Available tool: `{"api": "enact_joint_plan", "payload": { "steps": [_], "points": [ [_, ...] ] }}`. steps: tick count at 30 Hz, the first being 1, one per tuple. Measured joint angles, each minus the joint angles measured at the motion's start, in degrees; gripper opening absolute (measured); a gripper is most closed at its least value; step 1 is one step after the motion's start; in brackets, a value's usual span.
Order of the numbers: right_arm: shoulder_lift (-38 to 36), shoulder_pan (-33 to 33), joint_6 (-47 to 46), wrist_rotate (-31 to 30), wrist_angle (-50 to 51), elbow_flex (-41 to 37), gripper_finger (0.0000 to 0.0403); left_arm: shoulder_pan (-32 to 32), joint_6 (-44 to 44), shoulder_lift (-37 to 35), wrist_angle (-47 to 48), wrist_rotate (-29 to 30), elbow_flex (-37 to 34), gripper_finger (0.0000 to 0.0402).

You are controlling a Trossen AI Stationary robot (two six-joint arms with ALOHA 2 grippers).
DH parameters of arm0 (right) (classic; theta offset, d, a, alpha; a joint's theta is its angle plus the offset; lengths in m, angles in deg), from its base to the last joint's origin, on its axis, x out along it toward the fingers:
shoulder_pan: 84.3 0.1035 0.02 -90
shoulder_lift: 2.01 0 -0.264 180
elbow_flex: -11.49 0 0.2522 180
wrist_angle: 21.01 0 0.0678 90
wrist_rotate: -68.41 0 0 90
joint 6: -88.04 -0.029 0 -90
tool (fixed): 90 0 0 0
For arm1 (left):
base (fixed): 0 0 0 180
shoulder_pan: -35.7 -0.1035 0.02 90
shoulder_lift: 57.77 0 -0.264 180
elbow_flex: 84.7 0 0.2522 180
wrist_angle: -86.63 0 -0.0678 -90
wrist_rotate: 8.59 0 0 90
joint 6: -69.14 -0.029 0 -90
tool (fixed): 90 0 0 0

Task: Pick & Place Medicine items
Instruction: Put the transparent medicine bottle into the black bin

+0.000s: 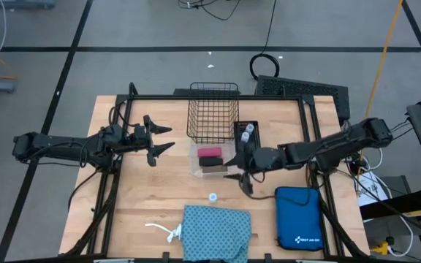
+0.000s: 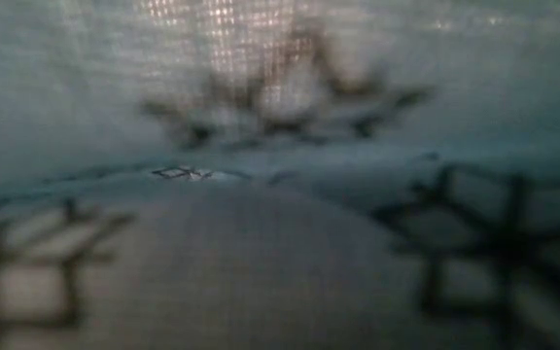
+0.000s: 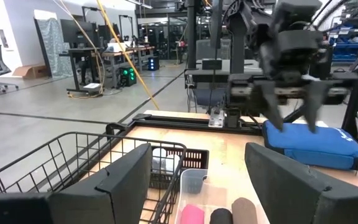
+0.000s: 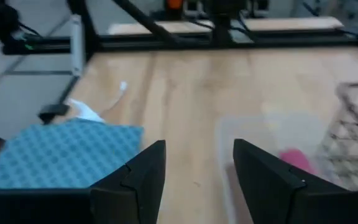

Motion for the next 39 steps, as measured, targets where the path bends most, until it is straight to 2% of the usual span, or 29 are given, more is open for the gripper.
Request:
{"api": "enact_joint_plan", "payload": {
  "steps": [6,9,11,18,22,27,31,39],
  "points": [
    [7.9,4.4,1.2,0.1,-16.5,0.0,0.0180,0.0,0.0,0.0,0.0,0.0,0.0,0.0269],
    [11.4,5.9,1.6,0.2,-20.9,0.8,0.0183,0.0,0.0,0.0,0.0,0.0,0.0,0.0269],
    [13.5,6.3,1.5,0.3,-17.9,3.9,0.0192,0.0,0.0,0.0,0.0,0.0,0.0,0.0269],
    [20.0,7.7,3.0,0.1,8.0,21.7,0.0260,0.0,0.0,0.0,0.0,0.0,0.0,0.0269],
    [25.9,7.6,5.4,-0.1,18.5,29.3,0.0279,0.0,0.0,0.0,0.0,0.0,0.0,0.0269],
    [31.5,7.1,9.8,0.0,21.4,30.4,0.0276,0.0,0.0,0.0,0.0,0.0,0.0,0.0269],
    [34.1,6.0,9.8,0.1,24.5,30.4,0.0270,0.0,0.0,0.0,0.0,0.0,0.0,0.0269],
    [35.4,5.1,8.4,0.1,26.7,30.4,0.0273,0.0,0.0,0.0,0.0,0.0,0.0,0.0269]
  ]
}}
